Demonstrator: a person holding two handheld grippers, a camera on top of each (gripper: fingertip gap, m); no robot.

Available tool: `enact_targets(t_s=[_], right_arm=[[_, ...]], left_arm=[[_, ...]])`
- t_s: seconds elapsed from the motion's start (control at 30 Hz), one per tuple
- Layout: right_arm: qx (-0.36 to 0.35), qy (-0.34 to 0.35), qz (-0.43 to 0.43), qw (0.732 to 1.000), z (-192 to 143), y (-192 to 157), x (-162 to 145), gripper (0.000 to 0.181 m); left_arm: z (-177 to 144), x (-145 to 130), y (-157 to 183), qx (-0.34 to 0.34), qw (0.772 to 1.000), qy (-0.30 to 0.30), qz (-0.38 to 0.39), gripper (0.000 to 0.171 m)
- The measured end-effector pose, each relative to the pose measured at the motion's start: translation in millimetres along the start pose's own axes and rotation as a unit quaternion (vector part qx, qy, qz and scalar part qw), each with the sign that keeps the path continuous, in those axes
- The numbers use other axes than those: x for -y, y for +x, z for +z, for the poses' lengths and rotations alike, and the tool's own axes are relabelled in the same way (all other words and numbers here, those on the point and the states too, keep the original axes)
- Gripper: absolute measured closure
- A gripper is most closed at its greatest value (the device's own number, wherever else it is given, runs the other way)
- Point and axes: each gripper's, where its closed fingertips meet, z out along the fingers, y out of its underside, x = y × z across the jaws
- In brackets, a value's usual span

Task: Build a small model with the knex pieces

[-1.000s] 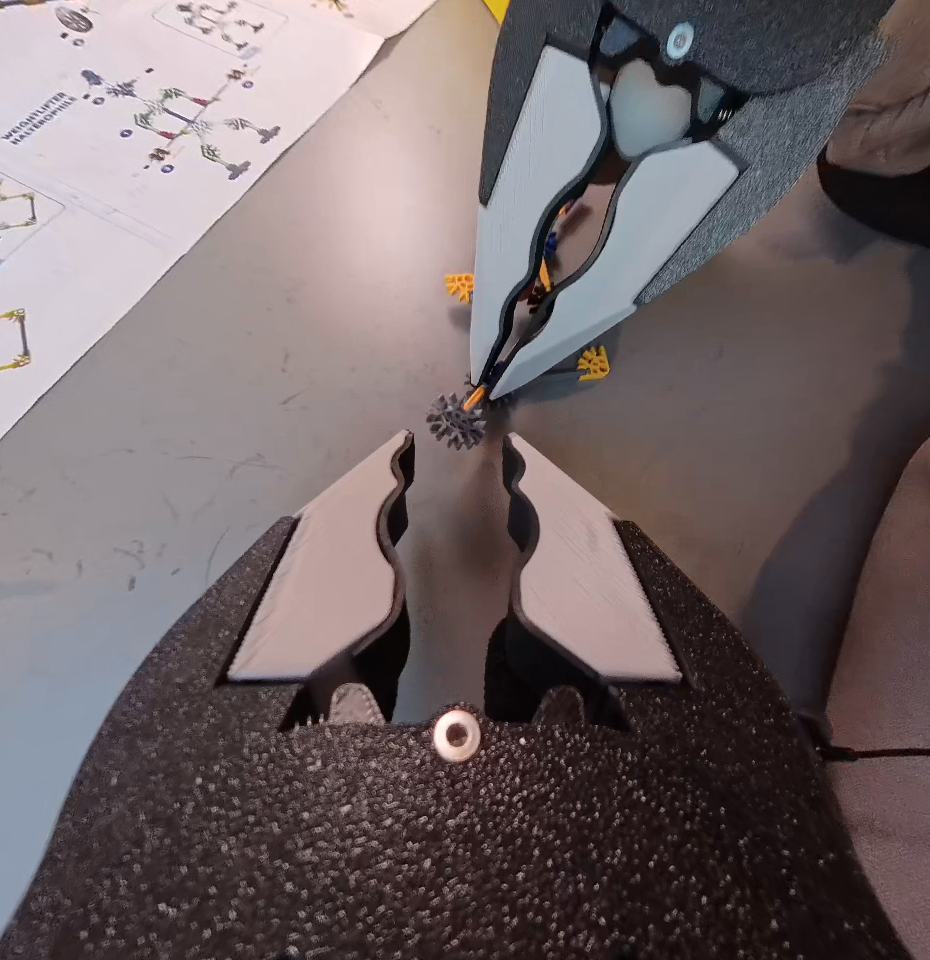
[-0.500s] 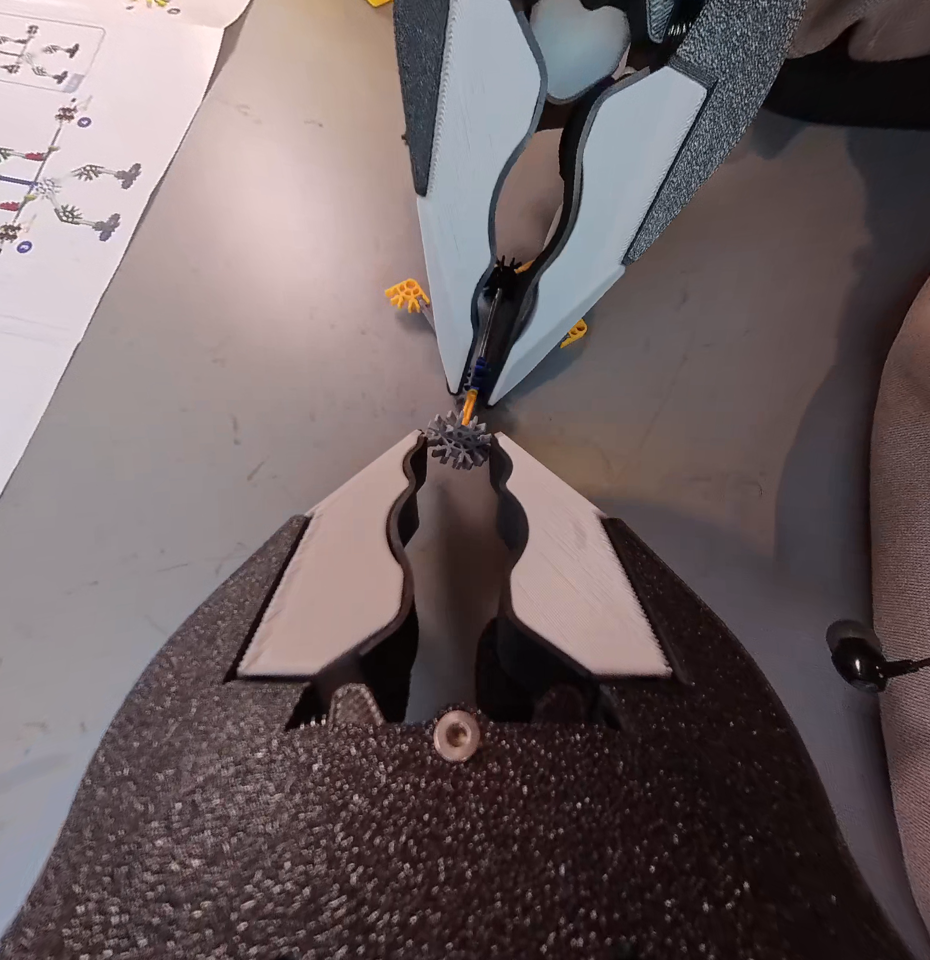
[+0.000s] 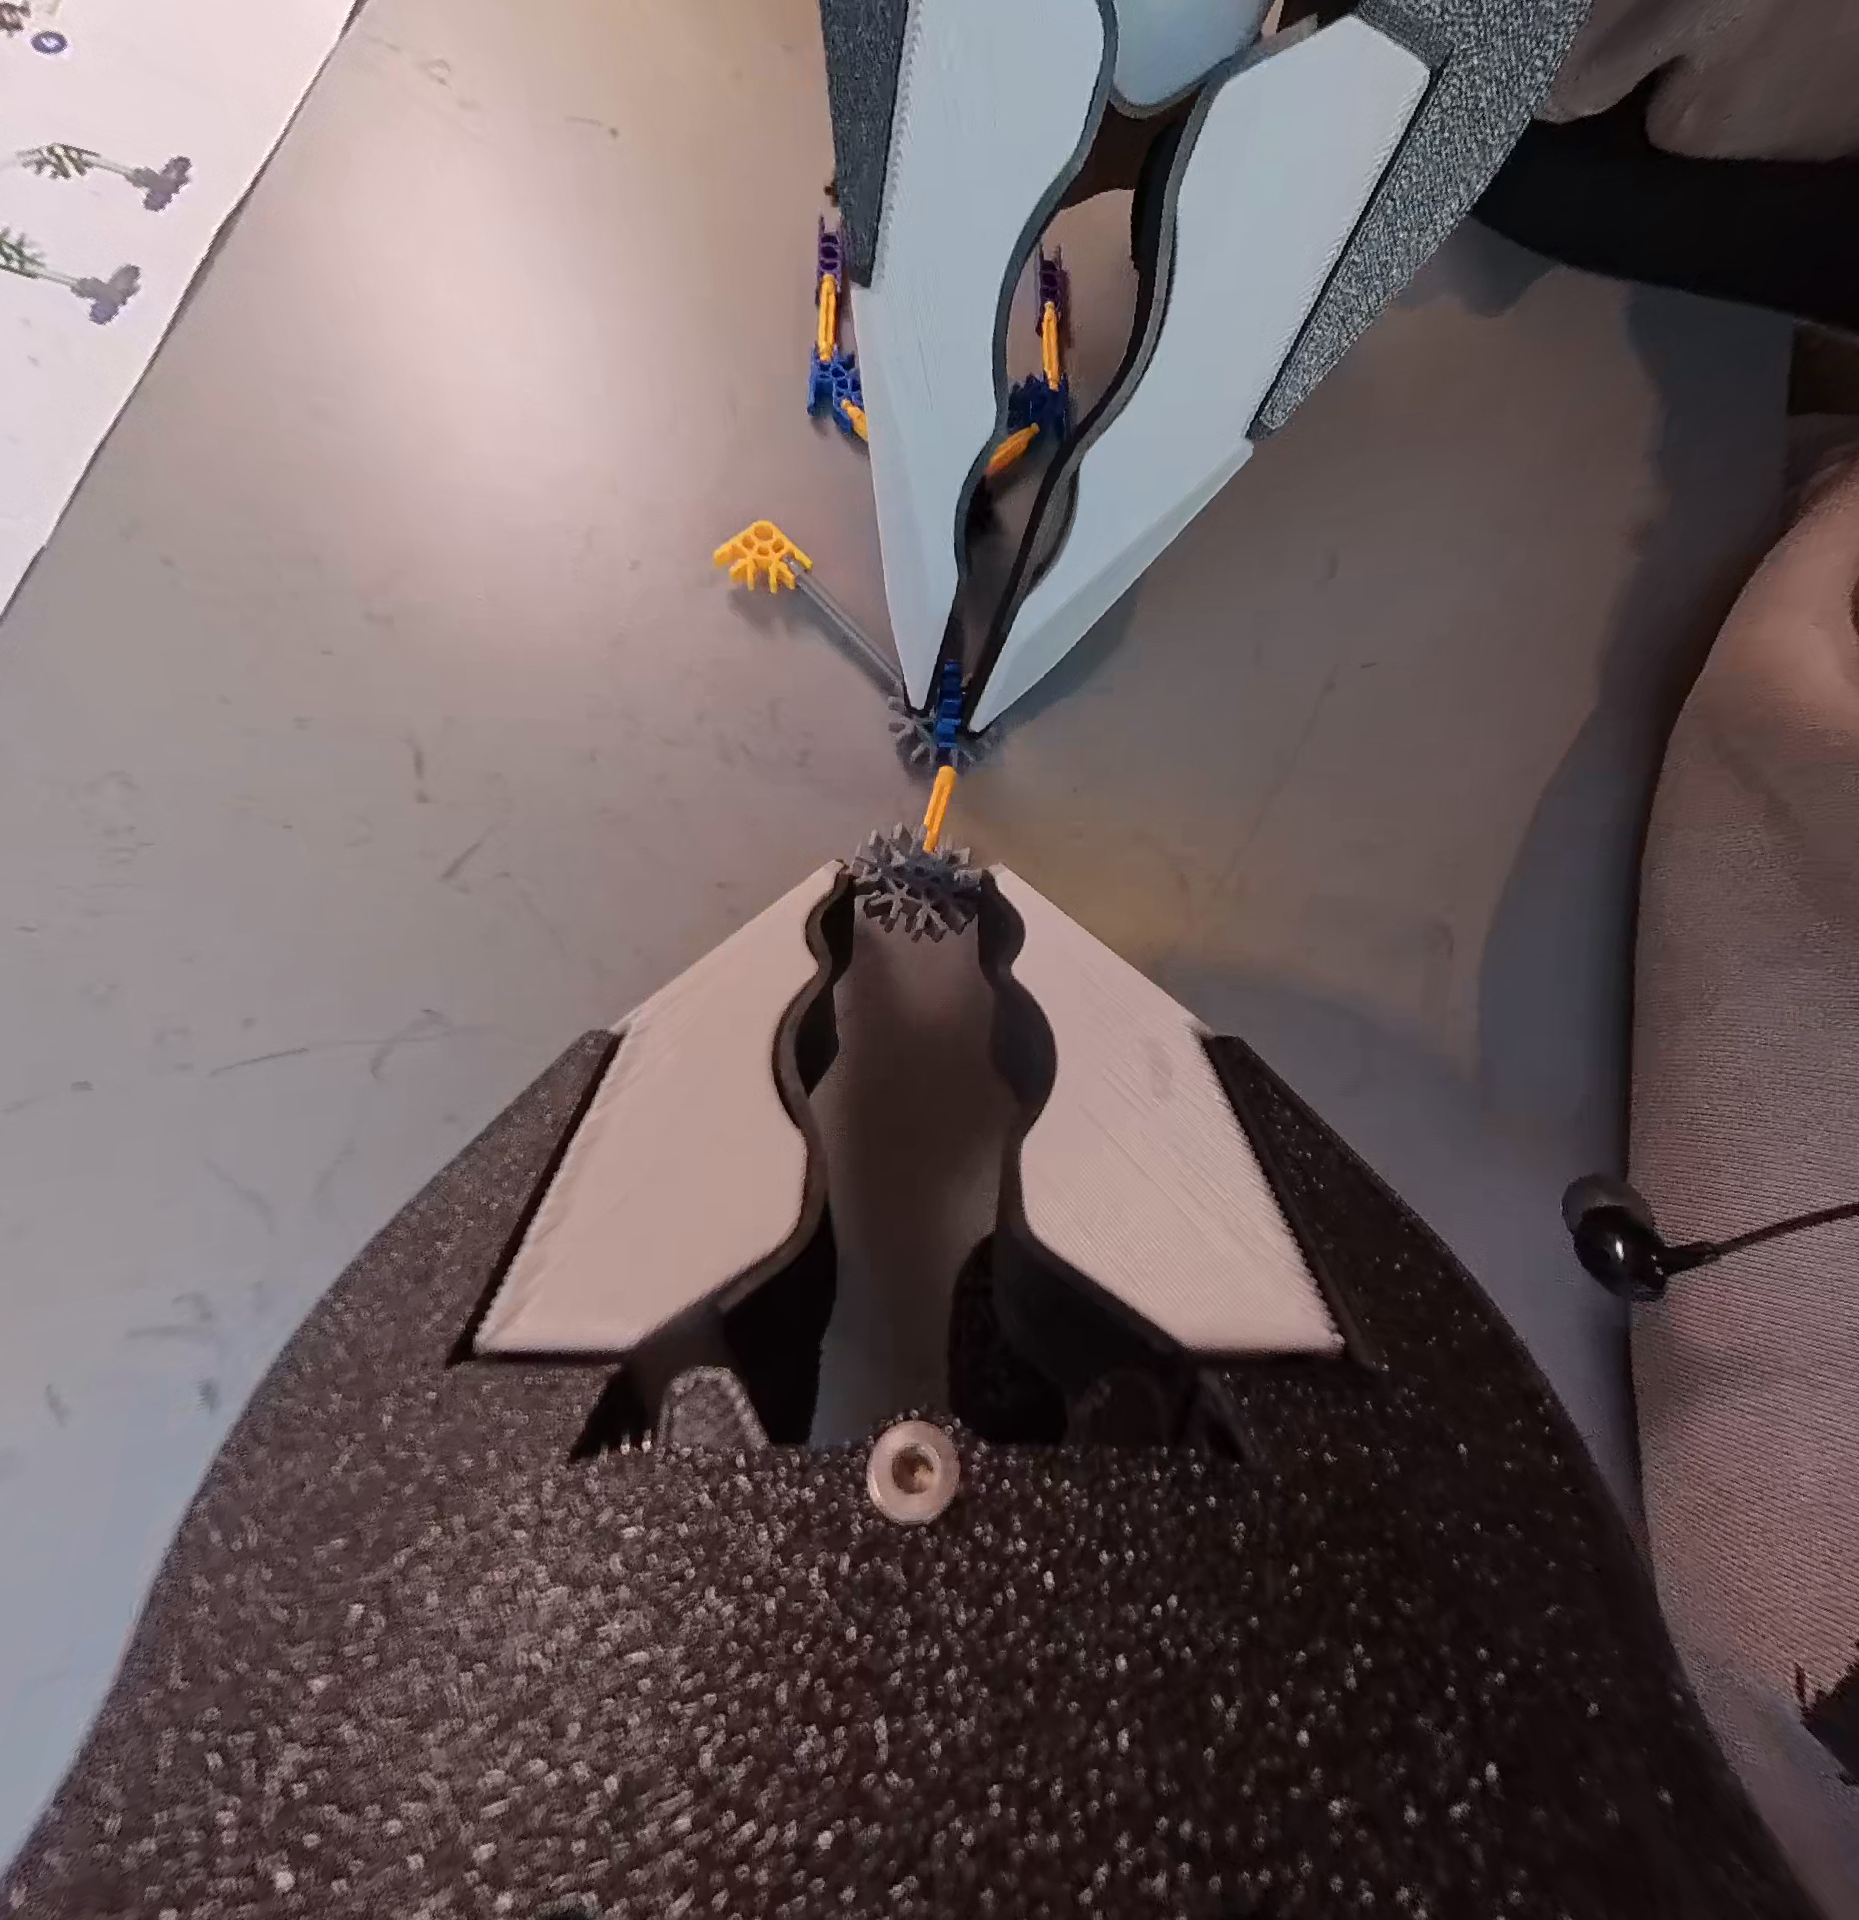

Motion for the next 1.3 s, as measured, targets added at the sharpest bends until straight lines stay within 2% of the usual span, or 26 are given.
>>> enact_targets(t_s=[0.1,0.3,0.47,0.6,0.7,0.8,0.87,1.1,1.3], right_arm=[[0.014,0.006,0.021,1.000,0,0,0,0.177],[0.013,-0.011,0.010,1.000,2,-1,1,0.176],[0.001,-0.026,-0.005,1.000,-4,-2,2,0.161],[0.001,-0.029,-0.006,1.000,-11,-5,2,0.159],[0.004,-0.034,-0.006,0.999,-9,-5,0,0.162],[0.007,-0.035,0.004,0.999,-6,-2,-2,0.176],[0.015,-0.035,0.016,0.999,-3,-1,-2,0.179],[0.104,-0.046,0.111,0.987,-2,0,-1,0.179],[0.229,-0.051,0.215,0.948,-1,-2,2,0.178]], left_arm=[[-1,0,0,-0.013,0.999,0.010,-0.030,0.148],[0,7,6,-0.014,0.999,0.024,-0.028,0.148],[2,6,6,0.011,1.000,0.008,-0.005,0.148],[2,5,8,0.024,1.000,-0.001,0.005,0.148],[1,4,8,0.034,0.999,-0.006,0.003,0.148],[2,3,7,0.041,0.999,-0.011,-0.007,0.148],[2,1,5,0.047,0.999,-0.016,-0.011,0.148],[-2,4,-1,0.051,0.998,-0.026,-0.014,0.148],[-4,6,0,0.015,0.998,-0.040,-0.043,0.148]])
